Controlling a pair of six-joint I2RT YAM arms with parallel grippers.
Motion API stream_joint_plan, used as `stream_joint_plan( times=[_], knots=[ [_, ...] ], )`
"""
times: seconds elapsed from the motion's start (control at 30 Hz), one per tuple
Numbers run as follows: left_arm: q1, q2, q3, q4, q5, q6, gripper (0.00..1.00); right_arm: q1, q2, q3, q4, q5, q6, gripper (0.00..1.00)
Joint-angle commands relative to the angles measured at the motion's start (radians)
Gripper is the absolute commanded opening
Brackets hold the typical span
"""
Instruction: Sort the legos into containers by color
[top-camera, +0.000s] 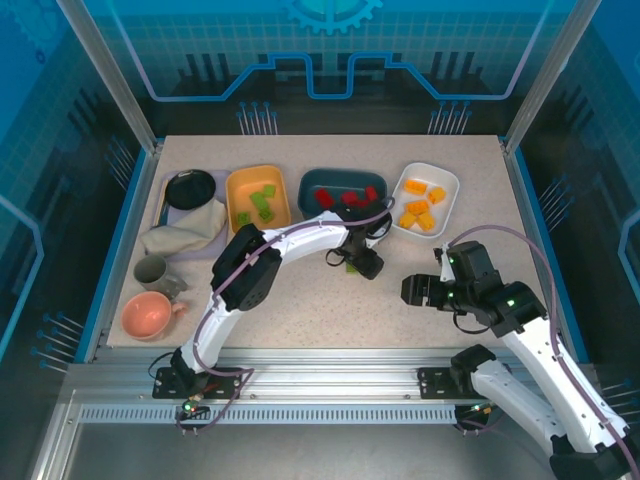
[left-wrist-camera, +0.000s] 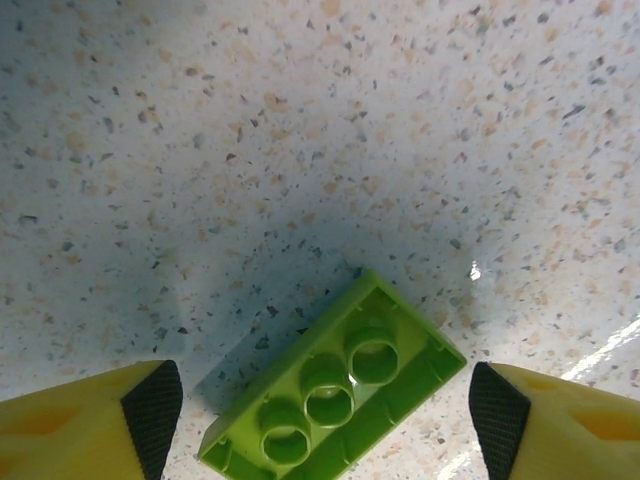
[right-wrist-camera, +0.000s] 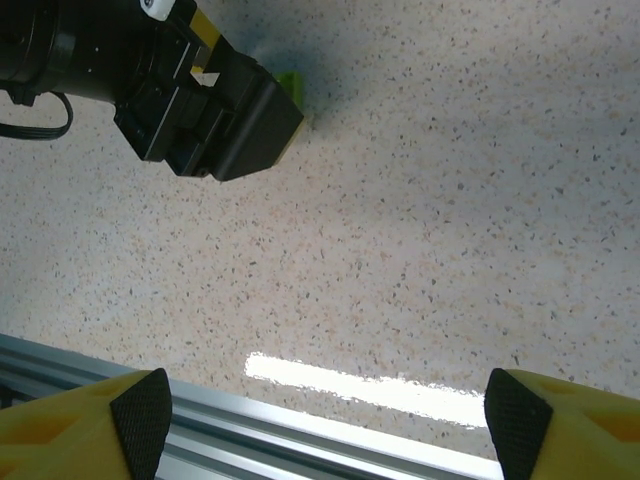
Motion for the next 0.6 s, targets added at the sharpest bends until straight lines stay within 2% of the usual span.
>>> stream_joint_plan(
  times=[0.0, 0.07, 0.17, 0.33, 0.57],
  knots=[
    [-0.004, 0.029, 0.022, -0.040, 0.006, 0.017, 0.76, -0.019, 0.006, 0.032, -0.039, -0.025, 0.006, 0.84],
    [-0.008, 0.020, 0.003, -0.039, 0.013, 0.007, 0.72, -0.021, 0.013, 0.032, -0.032, -0.026, 0.004, 0.84],
    [-0.013, 0.001, -0.036, -0.023, 0.003, -0.010, 0.59, -0.024, 0.028, 0.031, -0.020, -0.029, 0.001, 0.84],
    [-0.015, 0.003, -0.058, -0.024, -0.044, -0.056, 0.44, -0.025, 0.041, 0.031, 0.002, -0.038, 0.005, 0.83],
    [-0.015, -0.021, -0.077, -0.015, -0.097, -0.116, 0.36, -0.026, 0.047, 0.042, 0.007, -0.043, -0.002, 0.82]
  ],
)
